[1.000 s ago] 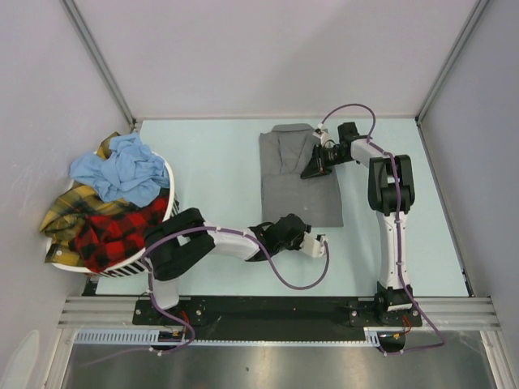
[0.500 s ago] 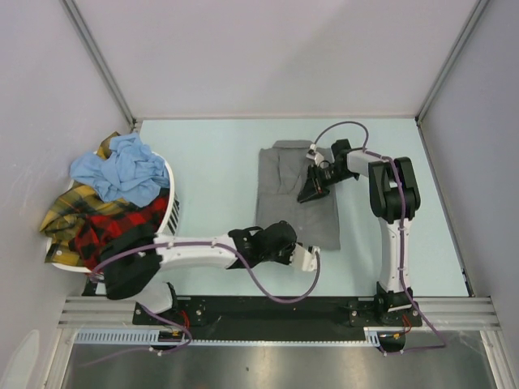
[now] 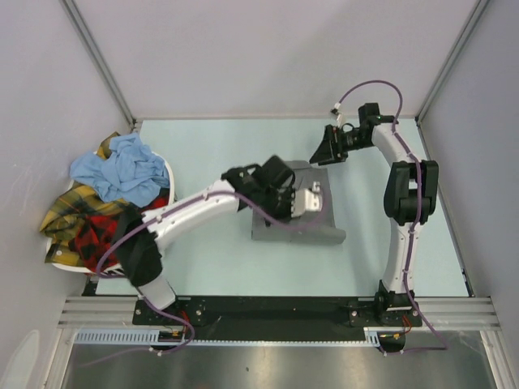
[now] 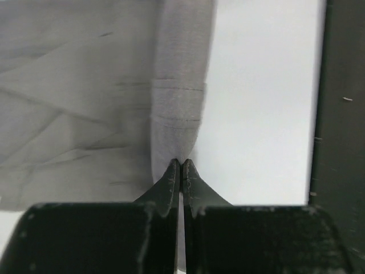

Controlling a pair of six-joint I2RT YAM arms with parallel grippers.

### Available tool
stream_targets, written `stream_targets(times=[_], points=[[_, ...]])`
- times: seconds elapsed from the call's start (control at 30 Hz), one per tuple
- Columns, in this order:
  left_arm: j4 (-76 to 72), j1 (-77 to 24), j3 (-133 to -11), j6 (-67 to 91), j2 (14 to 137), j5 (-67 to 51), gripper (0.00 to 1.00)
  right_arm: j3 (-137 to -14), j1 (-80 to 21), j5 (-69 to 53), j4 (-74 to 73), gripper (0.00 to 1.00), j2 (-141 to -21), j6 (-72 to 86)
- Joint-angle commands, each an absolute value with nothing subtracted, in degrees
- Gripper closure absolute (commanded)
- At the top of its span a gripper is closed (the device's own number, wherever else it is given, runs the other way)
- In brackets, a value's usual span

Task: Fold and stack the long sleeve shirts
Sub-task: Fold the shirt

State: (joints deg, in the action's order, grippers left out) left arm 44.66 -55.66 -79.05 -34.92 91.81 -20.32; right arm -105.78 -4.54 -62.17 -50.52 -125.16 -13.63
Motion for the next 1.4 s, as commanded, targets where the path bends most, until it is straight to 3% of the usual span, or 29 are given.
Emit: stream_targets(times=[0.0, 0.23, 0.43, 0.53, 0.57, 0.7, 0.97, 1.13, 1.37], points=[[53.9, -46.8, -92.9, -39.2, 101.4, -28.1, 1.0, -113.4, -2.1, -64.4, -56.5, 0.05, -129.0, -16.4], [60.6, -35.0, -119.4, -46.2, 123.0, -30.6, 0.97, -117.9, -0.4, -66.0, -56.1, 0.03, -133.1, -14.5], [56.6, -30.6, -128.8, -47.5, 135.3, -30.7, 0.93, -117.8, 1.2, -65.4, -54.0, 0.02, -135.2, -13.2], [50.7, -29.4, -127.5, -46.0, 136.1, -30.4, 0.75, -117.0, 1.6, -64.7, -53.5, 0.04, -135.4, -13.3], [48.8, -29.2, -126.8, -44.9, 135.8, -30.5, 0.63, -116.6, 1.7, -64.3, -53.4, 0.04, -135.4, -13.4], [45.9, -28.8, -126.3, -42.4, 133.2, -30.3, 0.44, -115.3, 1.8, -61.2, -51.5, 0.13, -135.1, -13.1], [51.9, -19.8, -113.4, -29.4, 124.6, -39.2, 0.34, -113.6, 1.0, -57.9, -49.0, 0.26, -132.9, -14.3], [49.9, -17.8, -104.4, -25.8, 121.9, -40.7, 0.34, -112.0, 0.2, -55.8, -51.8, 0.27, -132.8, -19.0], [46.5, -17.4, -102.7, -24.0, 124.0, -39.0, 0.35, -111.5, -1.7, -54.2, -53.9, 0.33, -133.9, -23.0]])
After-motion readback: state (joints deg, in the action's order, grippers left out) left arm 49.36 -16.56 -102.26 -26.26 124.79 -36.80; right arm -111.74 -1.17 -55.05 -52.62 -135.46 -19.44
